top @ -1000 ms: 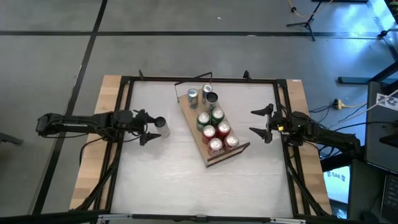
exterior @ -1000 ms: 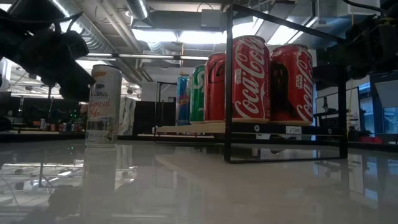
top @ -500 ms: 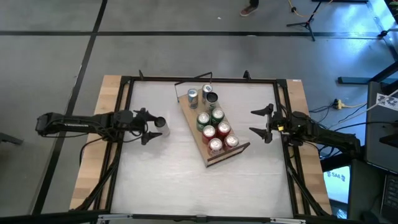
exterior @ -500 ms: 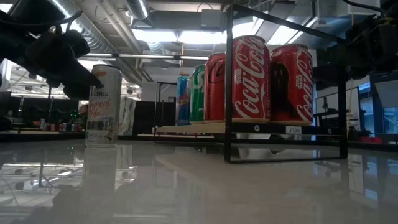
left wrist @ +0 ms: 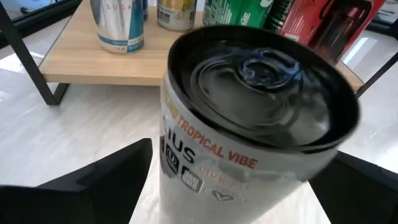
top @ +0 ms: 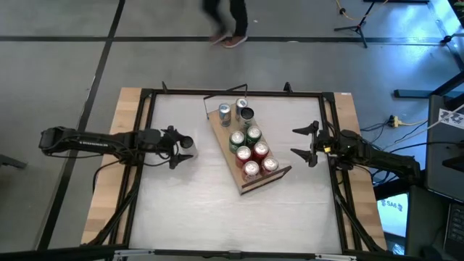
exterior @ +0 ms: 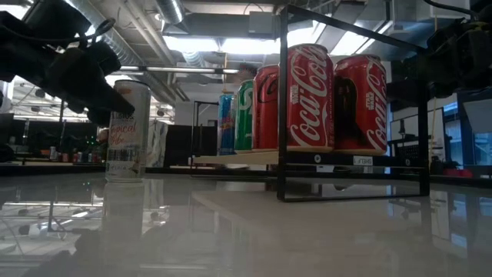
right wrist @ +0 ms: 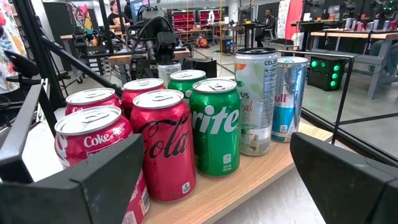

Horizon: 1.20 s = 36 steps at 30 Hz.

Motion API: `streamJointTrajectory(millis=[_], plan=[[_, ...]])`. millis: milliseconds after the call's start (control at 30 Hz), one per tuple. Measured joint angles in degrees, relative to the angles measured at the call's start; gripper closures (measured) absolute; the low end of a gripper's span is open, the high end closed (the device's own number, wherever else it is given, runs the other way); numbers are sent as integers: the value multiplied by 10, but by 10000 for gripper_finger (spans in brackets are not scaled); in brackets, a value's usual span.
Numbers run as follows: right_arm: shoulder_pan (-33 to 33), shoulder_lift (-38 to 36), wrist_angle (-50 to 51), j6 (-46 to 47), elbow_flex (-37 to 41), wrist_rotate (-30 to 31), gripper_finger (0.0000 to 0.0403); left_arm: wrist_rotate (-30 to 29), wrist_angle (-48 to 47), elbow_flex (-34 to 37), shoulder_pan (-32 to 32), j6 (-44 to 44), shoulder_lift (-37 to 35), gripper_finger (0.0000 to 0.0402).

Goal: Place canned beverage on shelf
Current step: Put the white-yellow soda can on the shelf aligned with the other white-yellow soda can

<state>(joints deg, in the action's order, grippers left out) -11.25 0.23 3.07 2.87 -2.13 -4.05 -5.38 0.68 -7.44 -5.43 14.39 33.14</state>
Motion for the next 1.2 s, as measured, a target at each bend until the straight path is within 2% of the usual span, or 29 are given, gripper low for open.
streamJointTrajectory(millis=[333, 933, 1033, 1200], plan=[[0, 0, 0, 0, 0, 0, 4, 1, 43, 0, 0, 3, 54, 5], [0, 0, 0, 0, 0, 0, 4, 1, 58, 0, 0, 5, 56, 6], [0, 0, 0, 0, 0, 0, 4, 1, 58, 0, 0, 5, 56, 16], [0, 0, 0, 0, 0, 0, 4, 0, 59, 0, 0, 5, 56, 55]])
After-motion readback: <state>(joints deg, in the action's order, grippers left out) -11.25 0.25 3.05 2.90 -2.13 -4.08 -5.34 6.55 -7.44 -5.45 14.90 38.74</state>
